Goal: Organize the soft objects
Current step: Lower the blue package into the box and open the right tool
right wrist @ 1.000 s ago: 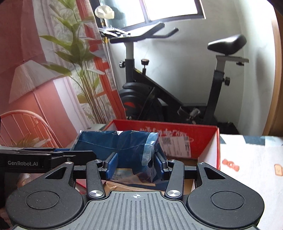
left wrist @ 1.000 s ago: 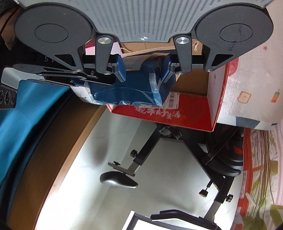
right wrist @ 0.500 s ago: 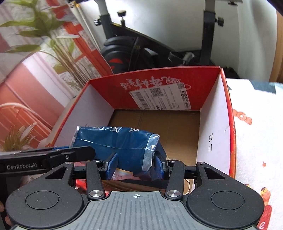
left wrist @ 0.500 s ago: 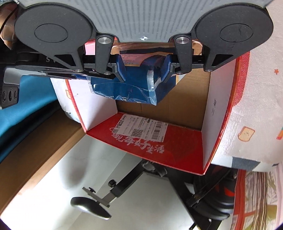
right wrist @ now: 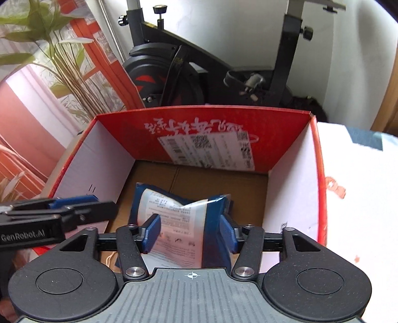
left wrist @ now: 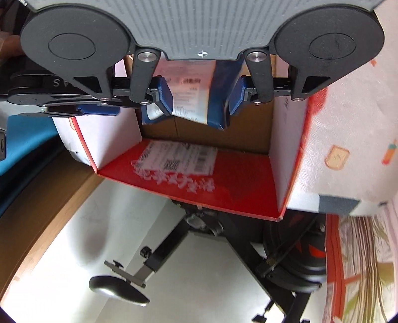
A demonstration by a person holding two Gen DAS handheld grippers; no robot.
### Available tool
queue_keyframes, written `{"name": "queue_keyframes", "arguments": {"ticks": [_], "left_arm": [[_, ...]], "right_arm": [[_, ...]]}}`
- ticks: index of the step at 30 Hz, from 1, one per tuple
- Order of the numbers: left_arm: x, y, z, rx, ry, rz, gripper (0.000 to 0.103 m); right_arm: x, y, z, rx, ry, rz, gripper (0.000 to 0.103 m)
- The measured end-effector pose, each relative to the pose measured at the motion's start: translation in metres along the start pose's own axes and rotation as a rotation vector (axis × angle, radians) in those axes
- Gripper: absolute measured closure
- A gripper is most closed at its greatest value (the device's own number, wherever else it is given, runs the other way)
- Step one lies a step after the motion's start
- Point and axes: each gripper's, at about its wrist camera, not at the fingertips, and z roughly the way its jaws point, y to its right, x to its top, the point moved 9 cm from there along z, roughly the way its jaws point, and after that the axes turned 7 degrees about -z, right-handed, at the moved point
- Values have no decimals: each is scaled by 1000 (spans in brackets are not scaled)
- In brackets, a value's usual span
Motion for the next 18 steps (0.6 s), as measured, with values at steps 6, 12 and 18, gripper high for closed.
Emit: {"name": "queue_keyframes", "arguments": {"ticks": [6,12,18], "left_arm": [[19,-3,-23,45,126,40,31],[23,5,-59,66,263,97,6],[13,13,-100,112,361,142,0]], "right_arm": [[7,4,-25,-55,82,-39,34],[7,-4,-63,-124,201,-110,5],[-5,-18,-104,-189,315,-157,0]]}}
